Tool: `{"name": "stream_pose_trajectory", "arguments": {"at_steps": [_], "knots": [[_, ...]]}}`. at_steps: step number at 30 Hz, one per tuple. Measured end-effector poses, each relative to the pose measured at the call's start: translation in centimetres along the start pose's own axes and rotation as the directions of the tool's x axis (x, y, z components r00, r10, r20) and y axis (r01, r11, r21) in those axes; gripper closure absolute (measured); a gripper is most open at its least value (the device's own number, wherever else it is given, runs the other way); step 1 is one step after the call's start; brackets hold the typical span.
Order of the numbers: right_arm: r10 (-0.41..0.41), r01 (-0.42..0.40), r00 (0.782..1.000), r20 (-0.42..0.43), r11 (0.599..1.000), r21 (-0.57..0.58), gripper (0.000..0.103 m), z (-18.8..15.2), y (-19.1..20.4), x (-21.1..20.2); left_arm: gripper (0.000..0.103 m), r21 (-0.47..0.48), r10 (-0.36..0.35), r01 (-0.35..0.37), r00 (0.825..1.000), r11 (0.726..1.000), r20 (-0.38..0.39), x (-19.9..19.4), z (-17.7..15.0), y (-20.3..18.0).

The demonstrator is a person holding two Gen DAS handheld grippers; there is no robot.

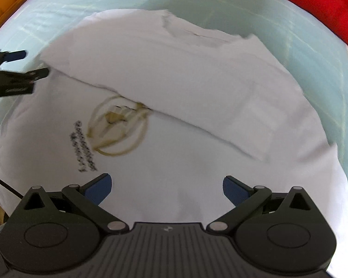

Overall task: Fold clothes
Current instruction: 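Fold the sleeve-side panel of the shirt over the logo with the left gripper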

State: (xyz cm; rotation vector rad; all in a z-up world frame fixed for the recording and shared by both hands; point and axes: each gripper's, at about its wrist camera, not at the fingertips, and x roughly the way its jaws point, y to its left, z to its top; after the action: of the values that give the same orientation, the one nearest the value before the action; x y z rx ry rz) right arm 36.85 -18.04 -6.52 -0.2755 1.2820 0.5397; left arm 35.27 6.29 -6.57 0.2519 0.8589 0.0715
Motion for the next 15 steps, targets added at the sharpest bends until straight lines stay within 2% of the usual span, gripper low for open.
{"name": "stream_pose_trajectory", "arguments": {"at_steps": [3, 6, 15], "knots": [[-0.002, 0.002, 1.000, -0.011, 0.999, -0.033, 0.000, 1.2, 1.9, 0.6, 0.014, 0.005, 0.040, -0.040, 0.999, 0.999, 0.026, 1.6, 0.3, 0.5], [0.004, -0.005, 1.000, -0.012, 0.999, -0.050, 0.000, 2.3, 3.3, 0.9, 0.014, -0.045, 0.078, -0.075, 0.996, 0.996, 0.054, 2.1, 0.6, 1.2], [0.019, -0.020, 1.000, -0.015, 0.997, -0.077, 0.000, 4.2, 6.0, 1.5, 0.011, -0.065, 0.000, 0.006, 0.996, 0.998, 0.088, 1.7, -1.8, 3.8]]}}
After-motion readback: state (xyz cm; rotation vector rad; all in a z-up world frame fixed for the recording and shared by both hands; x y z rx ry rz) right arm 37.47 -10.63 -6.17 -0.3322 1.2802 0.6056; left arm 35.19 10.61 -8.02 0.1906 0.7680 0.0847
